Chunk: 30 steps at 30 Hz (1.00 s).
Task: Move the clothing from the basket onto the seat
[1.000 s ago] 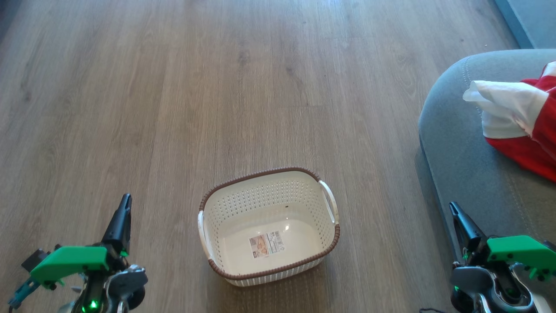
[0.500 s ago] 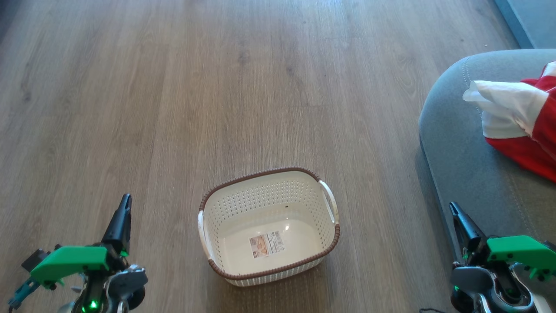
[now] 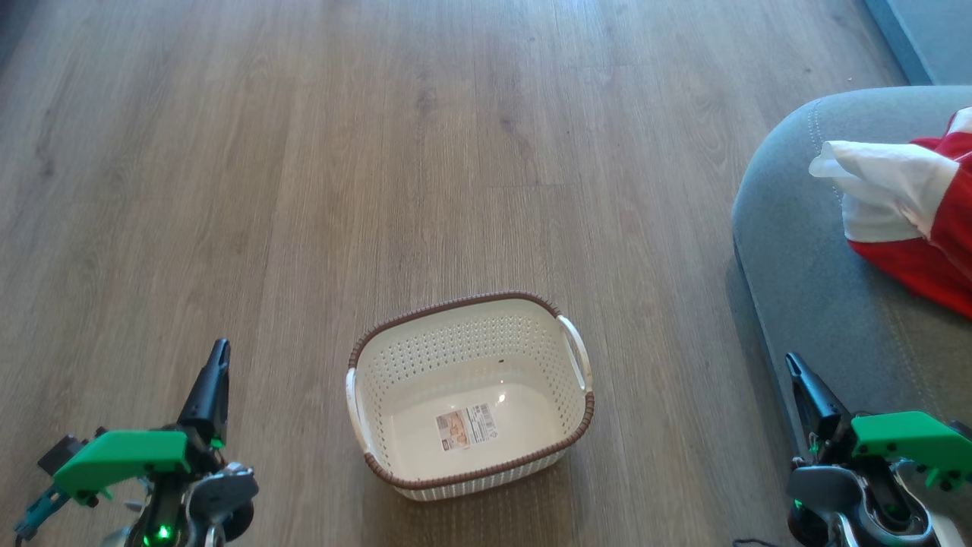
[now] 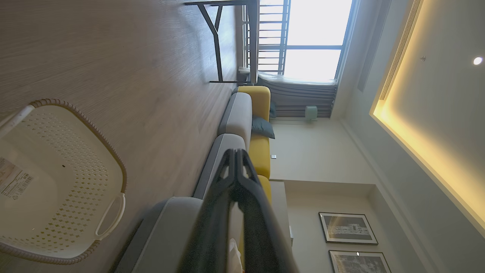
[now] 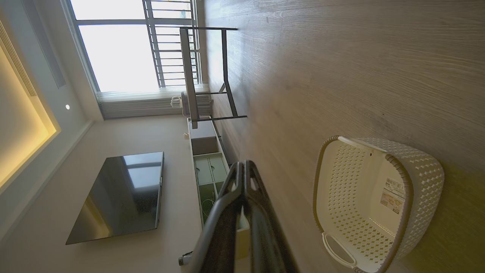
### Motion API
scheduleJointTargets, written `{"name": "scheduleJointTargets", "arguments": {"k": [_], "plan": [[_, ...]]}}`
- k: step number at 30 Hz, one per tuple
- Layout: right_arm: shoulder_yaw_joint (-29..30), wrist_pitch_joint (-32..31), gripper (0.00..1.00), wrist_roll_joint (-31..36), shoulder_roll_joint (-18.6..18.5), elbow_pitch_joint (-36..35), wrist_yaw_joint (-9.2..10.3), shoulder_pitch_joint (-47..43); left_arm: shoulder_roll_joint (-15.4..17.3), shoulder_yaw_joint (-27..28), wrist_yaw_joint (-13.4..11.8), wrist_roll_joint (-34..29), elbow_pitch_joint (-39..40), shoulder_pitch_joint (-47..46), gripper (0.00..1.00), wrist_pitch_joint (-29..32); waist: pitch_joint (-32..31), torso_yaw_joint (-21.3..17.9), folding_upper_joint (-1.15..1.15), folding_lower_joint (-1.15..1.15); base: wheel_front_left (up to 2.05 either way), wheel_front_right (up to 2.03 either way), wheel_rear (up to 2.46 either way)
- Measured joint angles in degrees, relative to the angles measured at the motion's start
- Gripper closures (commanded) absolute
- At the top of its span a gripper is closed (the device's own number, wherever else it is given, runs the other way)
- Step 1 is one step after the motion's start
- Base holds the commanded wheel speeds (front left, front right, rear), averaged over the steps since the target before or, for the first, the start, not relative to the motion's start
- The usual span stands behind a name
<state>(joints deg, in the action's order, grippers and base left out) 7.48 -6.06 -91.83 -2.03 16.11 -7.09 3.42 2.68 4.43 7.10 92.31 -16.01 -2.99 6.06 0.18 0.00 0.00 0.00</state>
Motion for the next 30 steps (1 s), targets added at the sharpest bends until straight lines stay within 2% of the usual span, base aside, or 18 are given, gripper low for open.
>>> {"name": "scheduleJointTargets", "arguments": {"k": [30], "plan": [[0.0, 0.0, 1.0, 0.0, 0.0, 0.0, 0.01, 0.0, -0.02, 0.01, 0.0, 0.0, 0.0, 0.0, 1.0, 0.01, 0.0, 0.0, 0.0, 0.0, 0.0, 0.0, 0.0]]}}
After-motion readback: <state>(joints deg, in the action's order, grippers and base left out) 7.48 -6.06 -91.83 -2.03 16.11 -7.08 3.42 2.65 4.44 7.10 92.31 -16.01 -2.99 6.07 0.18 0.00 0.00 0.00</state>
